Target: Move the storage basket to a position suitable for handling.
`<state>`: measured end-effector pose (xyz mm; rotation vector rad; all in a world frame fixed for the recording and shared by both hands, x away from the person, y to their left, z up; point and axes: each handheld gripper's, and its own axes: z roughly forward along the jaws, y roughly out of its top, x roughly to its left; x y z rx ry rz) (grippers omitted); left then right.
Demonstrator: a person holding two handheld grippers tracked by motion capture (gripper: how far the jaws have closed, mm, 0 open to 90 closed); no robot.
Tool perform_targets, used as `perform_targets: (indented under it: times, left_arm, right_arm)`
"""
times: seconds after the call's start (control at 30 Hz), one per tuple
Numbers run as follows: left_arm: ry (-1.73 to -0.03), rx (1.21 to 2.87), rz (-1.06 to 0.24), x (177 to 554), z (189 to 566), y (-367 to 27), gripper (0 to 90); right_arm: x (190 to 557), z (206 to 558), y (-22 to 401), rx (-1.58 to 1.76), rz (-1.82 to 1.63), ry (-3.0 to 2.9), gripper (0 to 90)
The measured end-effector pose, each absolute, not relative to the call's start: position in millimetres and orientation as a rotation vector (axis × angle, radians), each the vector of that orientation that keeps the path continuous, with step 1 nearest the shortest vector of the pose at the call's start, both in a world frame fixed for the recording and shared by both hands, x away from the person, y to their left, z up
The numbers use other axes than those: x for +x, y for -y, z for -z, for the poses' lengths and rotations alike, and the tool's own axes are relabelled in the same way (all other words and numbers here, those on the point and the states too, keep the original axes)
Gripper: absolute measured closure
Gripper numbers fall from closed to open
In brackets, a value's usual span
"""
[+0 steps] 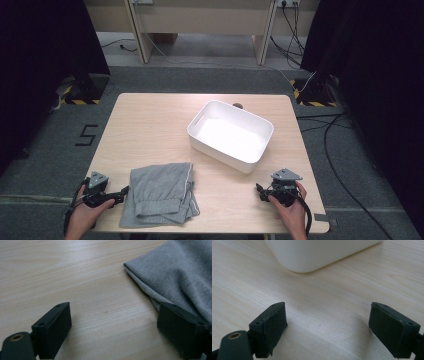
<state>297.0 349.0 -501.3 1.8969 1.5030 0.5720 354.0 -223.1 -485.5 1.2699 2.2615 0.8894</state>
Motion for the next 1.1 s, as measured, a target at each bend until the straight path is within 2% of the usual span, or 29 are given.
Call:
perform_targets:
  times: [0.47, 0.63, 1.1]
  left_arm:
    - [-1.501, 1.890, -0.567, 296.8, 501.2, -349.1, 13.5]
    - [-1.562, 1.797, -0.532, 299.2, 493.0, -351.4, 17.4]
    - [-1.405, 1.781, -0.517, 314.3, 459.4, -309.6, 17.4]
  right_arm:
    - [347.3, 481.2, 214.3, 1.131, -0.957, -2.240, 19.8]
    - [350.2, 478.7, 210.0, 1.137, -0.994, -2.219, 21.1]
    - [380.0, 466.1, 183.1, 1.046, -0.994, -2.217, 24.4]
